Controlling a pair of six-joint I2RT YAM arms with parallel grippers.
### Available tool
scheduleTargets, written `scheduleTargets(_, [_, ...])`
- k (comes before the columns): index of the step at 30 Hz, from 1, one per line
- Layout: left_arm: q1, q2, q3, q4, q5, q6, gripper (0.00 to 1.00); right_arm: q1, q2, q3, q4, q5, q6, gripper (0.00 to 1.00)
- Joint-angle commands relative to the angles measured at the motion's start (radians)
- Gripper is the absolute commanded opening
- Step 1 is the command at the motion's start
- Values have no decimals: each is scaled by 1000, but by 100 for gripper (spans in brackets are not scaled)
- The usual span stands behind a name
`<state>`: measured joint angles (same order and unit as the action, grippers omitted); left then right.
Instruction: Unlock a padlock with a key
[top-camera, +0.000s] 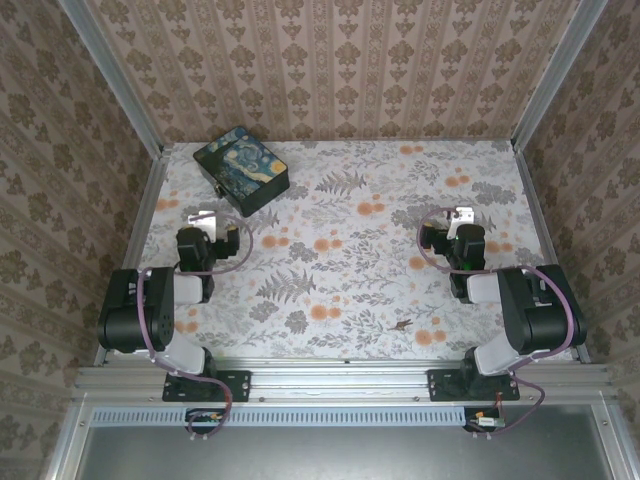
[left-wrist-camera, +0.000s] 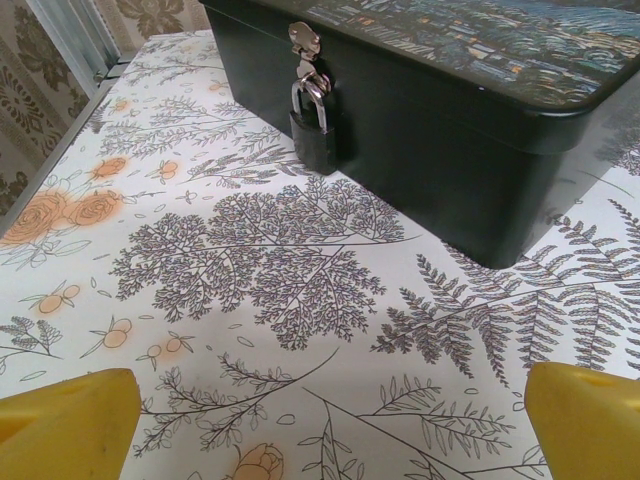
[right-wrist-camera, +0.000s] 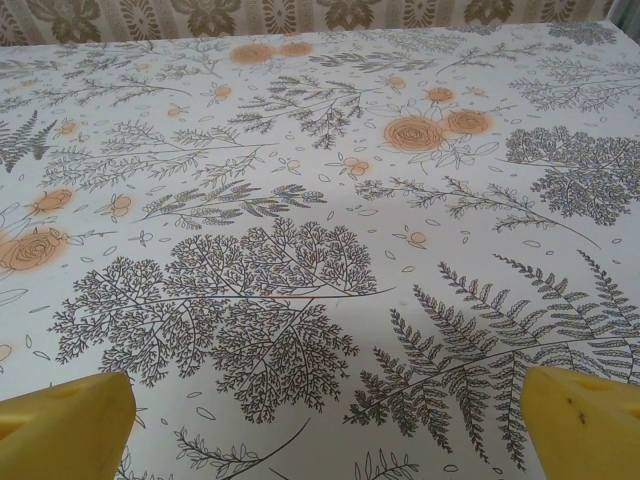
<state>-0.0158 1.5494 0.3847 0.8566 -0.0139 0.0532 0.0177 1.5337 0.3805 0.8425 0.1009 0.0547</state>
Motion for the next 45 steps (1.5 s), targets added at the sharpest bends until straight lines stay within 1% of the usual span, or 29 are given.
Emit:
scheduleTargets(1, [12, -10, 22, 1, 28, -7, 100, 3, -4, 22, 23, 14, -9, 100])
scheduleTargets(3, [29, -11, 19, 7, 59, -18, 100, 4, -5, 20, 25, 15, -8, 100])
scheduleTargets(4, [33, -14, 13, 23, 58, -21, 99, 5, -5, 17, 29, 19, -9, 100])
scheduleTargets(5, [33, -48, 25, -22, -2, -44, 99, 10, -12, 18, 24, 47, -4, 100])
scheduleTargets(6, [29, -94, 54, -128, -30, -53, 100, 11, -26, 26, -1, 63, 3, 100])
scheduleTargets(7, [28, -146, 101, -248, -63, -62, 100, 11, -55, 50, -65, 88, 11, 100])
scheduleTargets(8, [36, -190, 164, -381, -107, -89, 100, 11, -89, 89, -175, 106, 20, 100])
scheduleTargets(9, [55, -218, 218, -472, -107, -111, 100, 11, -109, 131, -271, 117, 30, 100])
scheduleTargets(10, [88, -238, 276, -547, -64, -131, 100, 13, -126, 174, -363, 118, 41, 100])
scheduleTargets(11, [120, -239, 337, -611, -36, -163, 100, 16, -134, 201, -435, 105, 54, 99])
scheduleTargets(12, [145, -228, 399, -679, -16, -194, 100, 20, -150, 213, -472, 97, 66, 99])
scheduleTargets(13, [171, -198, 484, -761, 8, -223, 100, 28, -181, 220, -505, 100, 90, 99])
scheduleTargets(14, [185, -154, 575, -853, 7, -255, 100, 33, -199, 226, -537, 88, 120, 98])
scheduleTargets(16, [197, -60, 736, -986, 37, -290, 100, 81, -235, 250, -608, 141, 110, 98])
scheduleTargets(17, [198, -6, 820, -1047, 53, -316, 100, 93, -252, 270, -661, 125, 122, 98])
scheduleTargets(19, [201, 93, 953, -1110, 122, -358, 100, 116, -279, 312, -756, 96, 144, 98])
scheduleTargets(21, [205, 210, 1101, -1180, 198, -383, 100, 142, -309, 329, -809, 70, 171, 98])
scheduleTargets(24, [210, 375, 1296, -1208, 311, -397, 100, 204, -352, 344, -861, 14, 190, 98])
scheduleTargets(26, [221, 489, 1404, -1208, 409, -427, 100, 264, -373, 357, -901, -17, 199, 98])
scheduleTargets(27, [224, 531, 1439, -1200, 435, -438, 100, 297, -383, 362, -916, -17, 202, 98])
scheduleTargets(31, [223, 682, 1616, -1222, 454, -426, 100, 399, -417, 367, -949, -41, 247, 98])
scheduleTargets(34, [224, 793, 1761, -1277, 492, -419, 100, 445, -425, 372, -982, -51, 277, 99])
scheduleTargets(36, [227, 867, 1848, -1316, 537, -427, 100, 469, -425, 373, -1004, -45, 286, 99])
scheduleTargets(40, [230, 954, 1929, -1297, 679, -432, 99, 496, -423, 375, -1031, -40, 293, 99])
scheduleTargets(42, [221, 971, 1945, -1295, 721, -413, 99, 501, -416, 379, -1040, -33, 289, 99])
scheduleTargets(45, [204, 990, 1993, -1372, 759, -352, 98, 502, -401, 395, -1053, -23, 278, 99])
